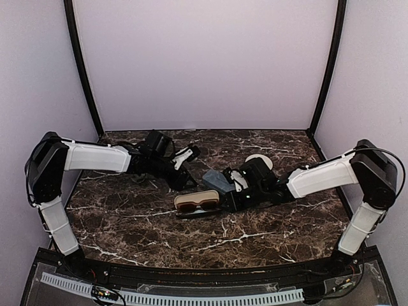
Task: Organize the sunglasses
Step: Hold the case with sunglasses at the center of the board.
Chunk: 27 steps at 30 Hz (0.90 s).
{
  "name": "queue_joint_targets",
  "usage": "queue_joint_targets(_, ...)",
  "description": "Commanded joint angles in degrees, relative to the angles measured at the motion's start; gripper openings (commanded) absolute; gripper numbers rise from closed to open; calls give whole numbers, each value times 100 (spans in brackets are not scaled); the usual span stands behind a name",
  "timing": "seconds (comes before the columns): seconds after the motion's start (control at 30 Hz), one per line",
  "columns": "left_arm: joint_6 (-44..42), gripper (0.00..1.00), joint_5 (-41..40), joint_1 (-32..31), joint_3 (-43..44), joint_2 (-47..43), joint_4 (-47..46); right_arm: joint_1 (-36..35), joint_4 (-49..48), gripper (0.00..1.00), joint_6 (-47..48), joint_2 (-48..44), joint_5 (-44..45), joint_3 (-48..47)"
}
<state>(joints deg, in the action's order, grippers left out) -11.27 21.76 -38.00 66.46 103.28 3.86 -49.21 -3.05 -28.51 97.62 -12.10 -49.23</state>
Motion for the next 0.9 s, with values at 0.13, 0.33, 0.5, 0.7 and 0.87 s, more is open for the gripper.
queue_joint_targets(0.13,759,58,819,442,-10,68,88,-21,-276,32,-89,-65,24,287)
queue_joint_targets(0.33,988,56,1412,492,-185,132,-22,-88,-466,32,-71,-67,105,482)
queue_joint_targets(0.5,1149,52,1992,495,-298,108,-99,-156,-593,32,-115,-46,139,573)
queue_joint_targets(0.7,1405,55,2614,487,-381,253,-156,-241,-656,31,-151,-18,231,611)
queue_joint_targets(0.87,1458,57,2682,486,-358,428,-186,-288,-710,31,-173,-17,272,634)
